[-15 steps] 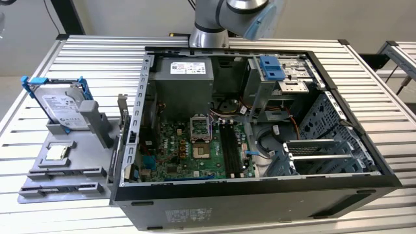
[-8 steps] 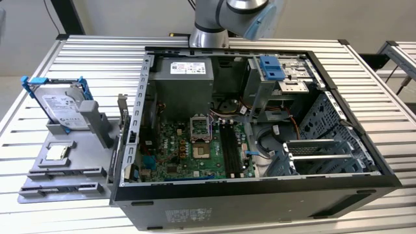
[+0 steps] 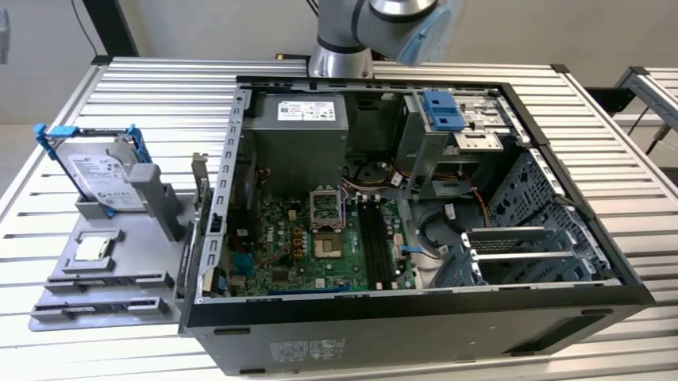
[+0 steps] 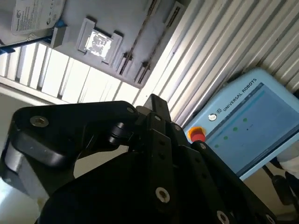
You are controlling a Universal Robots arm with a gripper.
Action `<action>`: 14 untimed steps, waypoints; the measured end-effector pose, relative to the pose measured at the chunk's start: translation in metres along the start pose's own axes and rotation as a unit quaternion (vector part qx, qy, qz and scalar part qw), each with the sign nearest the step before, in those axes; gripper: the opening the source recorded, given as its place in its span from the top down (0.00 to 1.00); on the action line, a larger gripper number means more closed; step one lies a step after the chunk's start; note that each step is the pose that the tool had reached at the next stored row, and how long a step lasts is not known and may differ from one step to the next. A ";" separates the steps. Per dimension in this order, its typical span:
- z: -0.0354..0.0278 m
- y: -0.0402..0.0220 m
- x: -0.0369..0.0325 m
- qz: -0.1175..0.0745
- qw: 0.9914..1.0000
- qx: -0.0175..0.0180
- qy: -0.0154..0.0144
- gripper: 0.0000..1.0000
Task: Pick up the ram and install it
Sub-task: 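Pick up the ram and move it above insertion slot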
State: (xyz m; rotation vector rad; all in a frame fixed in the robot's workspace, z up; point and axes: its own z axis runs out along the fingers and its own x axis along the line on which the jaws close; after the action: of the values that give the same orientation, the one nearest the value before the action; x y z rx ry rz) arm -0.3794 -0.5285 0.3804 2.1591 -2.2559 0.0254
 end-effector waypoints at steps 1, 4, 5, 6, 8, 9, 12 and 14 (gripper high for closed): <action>0.0001 0.0000 0.0000 -0.009 1.000 0.000 0.000 1.00; 0.0004 0.0000 0.0000 -0.033 0.999 0.001 0.000 1.00; 0.0004 0.0000 0.0000 -0.038 0.999 0.001 0.000 1.00; 0.0005 0.0000 0.0000 -0.042 0.999 0.001 0.000 1.00; 0.0006 0.0000 0.0000 -0.044 0.999 0.001 0.000 1.00; 0.0006 0.0000 0.0000 -0.044 0.999 0.001 0.000 1.00; 0.0005 0.0000 0.0001 -0.045 0.999 0.001 -0.001 1.00; 0.0006 0.0000 0.0001 -0.045 0.999 0.001 -0.001 1.00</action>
State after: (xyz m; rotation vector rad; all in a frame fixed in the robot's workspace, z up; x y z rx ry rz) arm -0.3794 -0.5286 0.3799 2.2602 -2.1577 0.0249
